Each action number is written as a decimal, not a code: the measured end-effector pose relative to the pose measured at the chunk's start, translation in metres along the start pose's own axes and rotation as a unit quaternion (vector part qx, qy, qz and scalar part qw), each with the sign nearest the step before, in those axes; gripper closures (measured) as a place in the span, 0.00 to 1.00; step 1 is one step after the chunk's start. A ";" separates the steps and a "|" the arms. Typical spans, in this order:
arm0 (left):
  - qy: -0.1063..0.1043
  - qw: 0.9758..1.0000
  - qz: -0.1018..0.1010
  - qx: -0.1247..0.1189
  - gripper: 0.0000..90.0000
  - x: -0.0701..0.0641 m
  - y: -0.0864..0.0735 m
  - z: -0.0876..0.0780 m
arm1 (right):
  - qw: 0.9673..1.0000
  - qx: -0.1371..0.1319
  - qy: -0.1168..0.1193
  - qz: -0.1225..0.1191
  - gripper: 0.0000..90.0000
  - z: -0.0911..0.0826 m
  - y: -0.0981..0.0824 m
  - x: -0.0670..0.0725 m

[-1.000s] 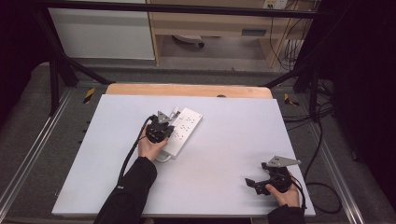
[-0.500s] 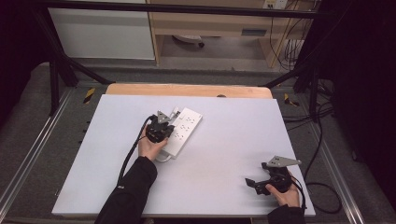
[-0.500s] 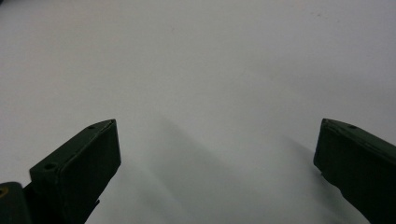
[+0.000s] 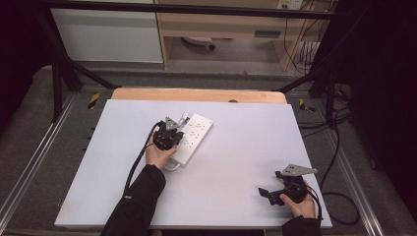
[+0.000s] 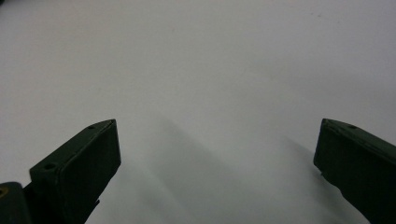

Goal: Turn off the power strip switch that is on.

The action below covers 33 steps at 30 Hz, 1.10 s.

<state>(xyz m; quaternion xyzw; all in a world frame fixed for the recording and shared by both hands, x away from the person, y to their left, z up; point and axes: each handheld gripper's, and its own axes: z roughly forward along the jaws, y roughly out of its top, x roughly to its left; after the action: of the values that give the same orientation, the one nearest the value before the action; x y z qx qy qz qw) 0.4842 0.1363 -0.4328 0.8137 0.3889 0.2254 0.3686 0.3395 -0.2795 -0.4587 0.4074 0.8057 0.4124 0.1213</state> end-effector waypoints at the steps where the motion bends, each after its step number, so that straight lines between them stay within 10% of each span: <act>1: 0.000 1.000 -0.001 0.000 1.00 0.000 0.000 0.000 | 1.000 0.000 0.000 0.000 0.01 0.000 0.000 0.000; 33: -0.006 1.000 0.008 -0.011 1.00 0.000 0.002 -0.008 | 1.000 -0.001 0.000 0.002 0.01 -0.001 0.000 0.000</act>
<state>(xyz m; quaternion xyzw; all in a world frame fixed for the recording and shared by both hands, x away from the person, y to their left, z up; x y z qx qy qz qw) 0.4803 0.1390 -0.4259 0.8143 0.3774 0.2278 0.3776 0.3391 -0.2804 -0.4578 0.4087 0.8045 0.4136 0.1211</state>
